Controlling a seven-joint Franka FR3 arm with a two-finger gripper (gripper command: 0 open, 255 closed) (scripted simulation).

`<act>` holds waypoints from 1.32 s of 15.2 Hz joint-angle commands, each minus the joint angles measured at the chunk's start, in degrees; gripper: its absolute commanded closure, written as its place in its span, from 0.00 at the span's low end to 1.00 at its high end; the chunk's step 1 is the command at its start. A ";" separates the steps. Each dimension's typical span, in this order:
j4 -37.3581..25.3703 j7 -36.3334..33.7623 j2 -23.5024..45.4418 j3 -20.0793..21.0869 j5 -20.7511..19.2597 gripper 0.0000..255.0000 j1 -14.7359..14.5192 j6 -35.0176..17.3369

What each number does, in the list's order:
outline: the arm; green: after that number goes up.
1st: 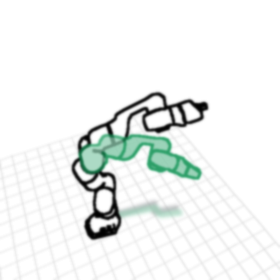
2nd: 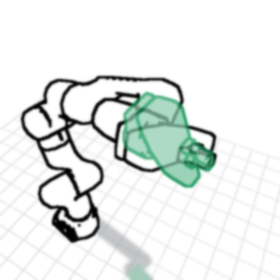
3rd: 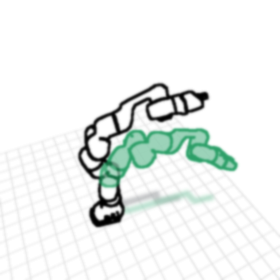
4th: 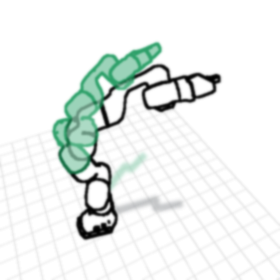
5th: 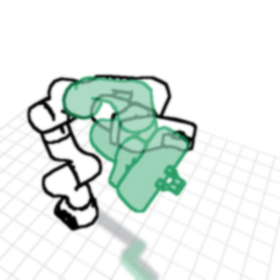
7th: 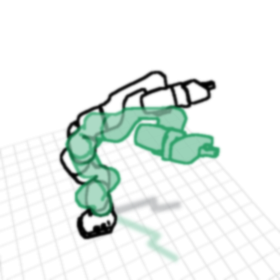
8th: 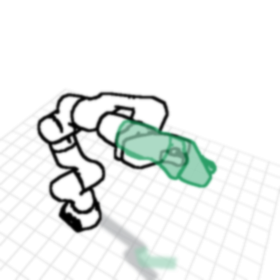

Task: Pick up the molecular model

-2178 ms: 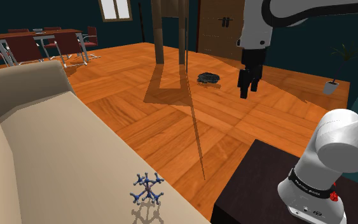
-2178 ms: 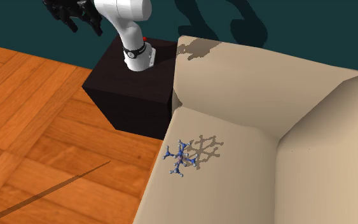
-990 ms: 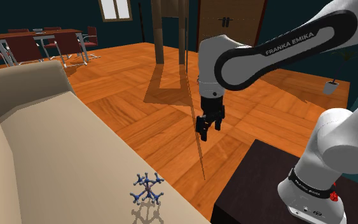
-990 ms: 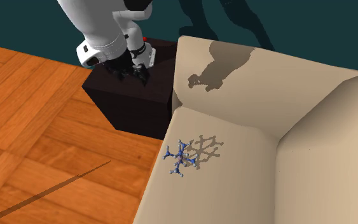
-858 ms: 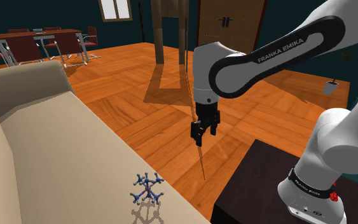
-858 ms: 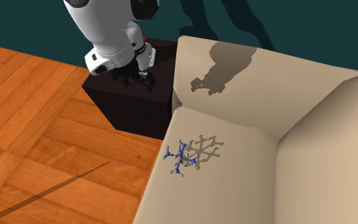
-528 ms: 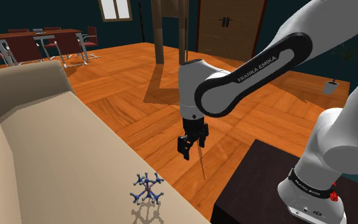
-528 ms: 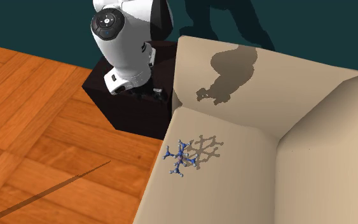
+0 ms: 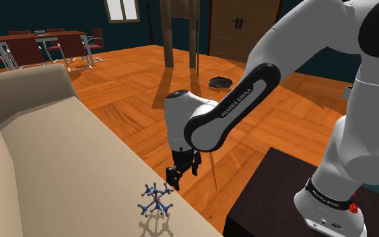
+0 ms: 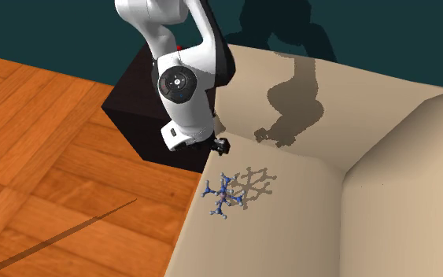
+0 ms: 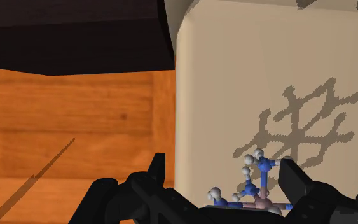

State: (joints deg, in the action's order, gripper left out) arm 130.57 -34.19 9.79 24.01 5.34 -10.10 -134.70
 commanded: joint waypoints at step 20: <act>-15.45 -10.61 24.09 -4.04 -10.29 1.00 -8.88 -8.18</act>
State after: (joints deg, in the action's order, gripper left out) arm 115.19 -44.81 33.77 20.07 -4.91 -19.02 -142.78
